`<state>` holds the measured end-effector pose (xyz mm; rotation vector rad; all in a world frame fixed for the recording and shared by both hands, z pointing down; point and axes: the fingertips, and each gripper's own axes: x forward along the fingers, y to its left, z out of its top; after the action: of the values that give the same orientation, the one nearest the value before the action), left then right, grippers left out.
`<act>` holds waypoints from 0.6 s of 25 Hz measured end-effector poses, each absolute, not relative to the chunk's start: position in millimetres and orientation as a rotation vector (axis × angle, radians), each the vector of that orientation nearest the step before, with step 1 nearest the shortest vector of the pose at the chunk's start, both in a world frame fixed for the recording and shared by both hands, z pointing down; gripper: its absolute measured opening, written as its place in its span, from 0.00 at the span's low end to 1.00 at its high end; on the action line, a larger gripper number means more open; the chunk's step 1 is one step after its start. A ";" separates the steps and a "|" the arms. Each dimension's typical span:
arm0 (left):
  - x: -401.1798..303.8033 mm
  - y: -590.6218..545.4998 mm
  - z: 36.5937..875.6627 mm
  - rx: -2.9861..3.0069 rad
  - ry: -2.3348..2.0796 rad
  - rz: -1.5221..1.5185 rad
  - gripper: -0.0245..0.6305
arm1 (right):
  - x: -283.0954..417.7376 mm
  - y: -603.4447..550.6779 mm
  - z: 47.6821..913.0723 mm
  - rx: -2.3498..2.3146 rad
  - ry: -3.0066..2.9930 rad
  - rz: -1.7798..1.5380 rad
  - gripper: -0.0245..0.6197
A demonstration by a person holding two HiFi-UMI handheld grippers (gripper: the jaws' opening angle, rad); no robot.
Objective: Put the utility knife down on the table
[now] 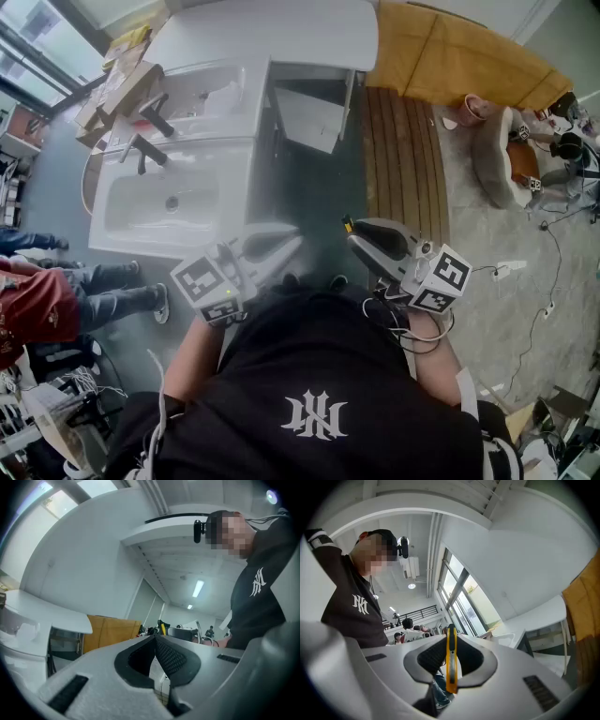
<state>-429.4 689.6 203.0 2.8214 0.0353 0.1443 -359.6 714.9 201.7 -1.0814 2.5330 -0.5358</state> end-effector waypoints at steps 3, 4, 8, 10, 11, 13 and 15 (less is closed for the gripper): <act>-422.9 697.9 204.9 2.832 0.029 0.161 0.05 | -354.4 722.2 202.0 -1.064 2.549 -0.536 0.13; -420.7 700.5 205.6 2.835 0.027 0.167 0.05 | -351.7 724.5 201.8 -1.062 2.551 -0.534 0.13; -411.4 711.7 210.0 2.820 0.024 0.186 0.05 | -337.6 735.2 201.5 -1.067 2.540 -0.530 0.13; -404.2 715.4 213.3 2.814 0.014 0.196 0.05 | -330.1 740.0 202.4 -1.067 2.545 -0.524 0.13; -400.2 716.8 215.3 2.814 0.004 0.200 0.05 | -326.0 742.6 203.3 -1.064 2.547 -0.521 0.13; -392.1 721.2 220.2 2.812 -0.014 0.209 0.05 | -316.7 749.2 206.7 -1.049 2.543 -0.523 0.13; -384.5 726.0 225.6 2.803 -0.029 0.223 0.05 | -307.4 755.1 212.7 -1.027 2.540 -0.539 0.13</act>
<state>-384.5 726.0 225.6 2.8034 -0.0294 0.2229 -307.4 755.1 212.7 -1.0275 2.5400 -0.5392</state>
